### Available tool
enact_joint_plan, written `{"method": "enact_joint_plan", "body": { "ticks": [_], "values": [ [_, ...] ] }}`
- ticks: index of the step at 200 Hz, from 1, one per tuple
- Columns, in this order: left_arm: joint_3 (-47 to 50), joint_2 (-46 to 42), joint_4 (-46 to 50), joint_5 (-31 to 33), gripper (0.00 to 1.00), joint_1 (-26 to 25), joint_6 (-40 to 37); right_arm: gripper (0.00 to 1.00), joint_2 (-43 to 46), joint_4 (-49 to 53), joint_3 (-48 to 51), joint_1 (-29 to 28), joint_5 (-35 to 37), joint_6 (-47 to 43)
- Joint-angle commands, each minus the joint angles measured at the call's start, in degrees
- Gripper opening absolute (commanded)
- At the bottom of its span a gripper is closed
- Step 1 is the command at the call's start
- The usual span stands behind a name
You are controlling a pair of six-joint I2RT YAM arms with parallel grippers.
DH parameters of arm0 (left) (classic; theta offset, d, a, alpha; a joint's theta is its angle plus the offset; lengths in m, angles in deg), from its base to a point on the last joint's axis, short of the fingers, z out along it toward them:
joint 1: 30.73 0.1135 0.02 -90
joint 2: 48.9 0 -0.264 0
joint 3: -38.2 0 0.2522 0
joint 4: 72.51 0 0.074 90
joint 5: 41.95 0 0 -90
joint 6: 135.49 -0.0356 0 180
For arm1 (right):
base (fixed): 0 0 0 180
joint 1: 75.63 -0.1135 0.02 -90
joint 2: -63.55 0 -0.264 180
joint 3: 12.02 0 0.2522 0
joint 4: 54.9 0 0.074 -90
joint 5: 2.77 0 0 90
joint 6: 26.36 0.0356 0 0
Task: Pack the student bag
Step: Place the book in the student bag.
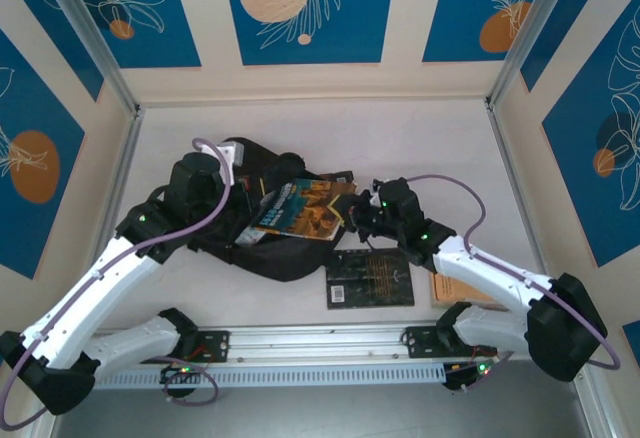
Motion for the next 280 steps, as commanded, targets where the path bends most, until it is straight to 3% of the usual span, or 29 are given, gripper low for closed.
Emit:
{"method": "enact_joint_plan", "body": {
  "ticks": [1,57,88,135,198,220,247,280],
  "values": [
    [-3.31,-0.37,-1.6,-1.5,0.0,0.03,-1.56,0.0,-0.84,-8.78,-4.12,-1.34,1.48,0.6],
    [-5.49,2.33,-1.35,-1.55,0.0,0.03,-2.0,0.0,-7.06,-15.7,-6.84,-3.88,3.72,0.82],
    [-8.26,4.37,-1.24,-1.81,0.0,0.04,-1.68,0.0,-11.45,-24.8,-5.83,-5.14,7.51,-1.18],
    [-10.56,6.24,-1.6,-1.44,0.0,0.16,-1.48,0.0,-24.1,-41.39,-7.79,-6.22,4.24,-2.75],
    [-9.28,8.13,-3.59,-1.95,0.0,0.14,-2.95,0.0,-39.3,-38.07,-16.92,-7.21,0.59,-3.05],
    [-8.83,8.5,-4.0,-1.44,0.0,0.35,-2.95,0.23,-40.65,-25.8,-22.94,-7.16,-1.95,-6.2],
    [-8.57,8.69,-3.47,-0.51,0.0,0.79,-3.22,0.43,-39.31,-15.75,-26.5,-6.46,-3.87,-11.26],
    [-6.55,7.68,-2.57,2.2,0.0,2.12,-3.57,0.59,-32.96,-8.49,-24.01,-5.2,-3.1,-16.05]
  ]
}}
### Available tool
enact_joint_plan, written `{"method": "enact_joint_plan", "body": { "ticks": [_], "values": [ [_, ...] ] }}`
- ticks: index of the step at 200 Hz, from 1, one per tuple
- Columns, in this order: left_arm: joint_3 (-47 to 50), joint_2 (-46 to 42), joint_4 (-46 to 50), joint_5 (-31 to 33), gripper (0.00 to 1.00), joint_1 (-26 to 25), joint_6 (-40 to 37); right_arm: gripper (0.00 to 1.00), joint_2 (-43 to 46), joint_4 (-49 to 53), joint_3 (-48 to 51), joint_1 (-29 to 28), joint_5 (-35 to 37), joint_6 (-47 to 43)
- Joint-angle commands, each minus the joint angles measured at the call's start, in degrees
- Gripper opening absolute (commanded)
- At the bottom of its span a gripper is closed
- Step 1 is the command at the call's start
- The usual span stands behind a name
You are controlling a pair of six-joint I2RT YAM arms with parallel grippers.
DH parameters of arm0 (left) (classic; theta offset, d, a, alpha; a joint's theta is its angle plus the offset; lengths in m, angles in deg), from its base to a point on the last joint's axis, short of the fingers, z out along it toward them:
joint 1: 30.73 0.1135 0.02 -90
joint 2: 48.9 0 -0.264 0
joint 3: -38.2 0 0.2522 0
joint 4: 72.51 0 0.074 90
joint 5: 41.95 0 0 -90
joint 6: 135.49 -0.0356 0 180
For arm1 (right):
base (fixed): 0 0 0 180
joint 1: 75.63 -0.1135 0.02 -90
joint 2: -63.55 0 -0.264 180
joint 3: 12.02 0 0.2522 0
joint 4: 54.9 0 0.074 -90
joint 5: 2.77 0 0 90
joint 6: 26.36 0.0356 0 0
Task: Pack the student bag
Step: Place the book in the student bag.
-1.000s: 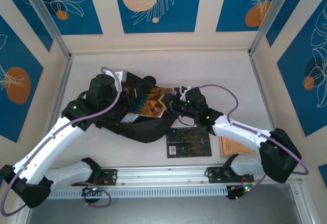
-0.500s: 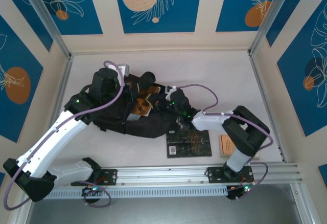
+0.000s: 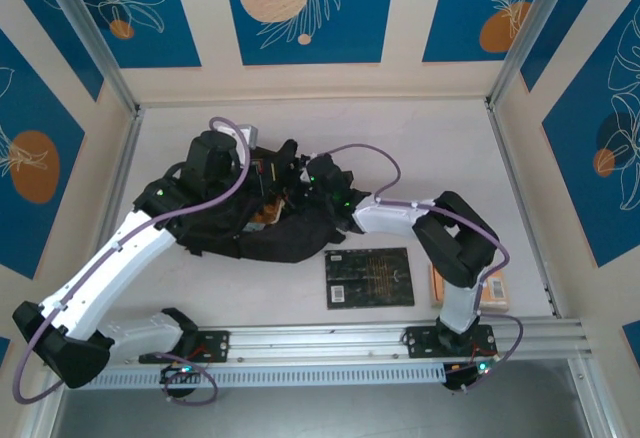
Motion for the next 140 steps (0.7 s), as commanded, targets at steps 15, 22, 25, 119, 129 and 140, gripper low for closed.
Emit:
{"method": "enact_joint_plan", "body": {
  "ticks": [15,22,25,119,129,140],
  "values": [
    [2.57,-2.28,-2.75,4.42,0.0,2.09,-0.9,0.64,9.81,9.87,3.03,1.36,-0.19,-8.1],
    [3.35,-2.53,-2.51,5.51,0.0,2.53,-0.46,0.65,11.87,11.3,3.85,1.5,0.19,-9.26],
    [3.59,-2.62,-2.37,5.98,0.0,2.68,-0.16,0.65,12.72,12.04,4.2,1.58,0.29,-9.77],
    [8.61,-2.78,-5.41,6.34,0.0,4.59,3.37,0.62,29.6,22.37,15.15,6.45,1.42,-17.37],
    [8.61,-2.9,-5.5,5.95,0.0,4.61,3.56,0.6,28.93,23.38,15.05,7.01,1.07,-17.01],
    [8.36,-3.22,-5.43,5.56,0.0,4.55,3.55,0.57,27.98,26.44,13.75,7.22,1.78,-17.47]
  ]
}}
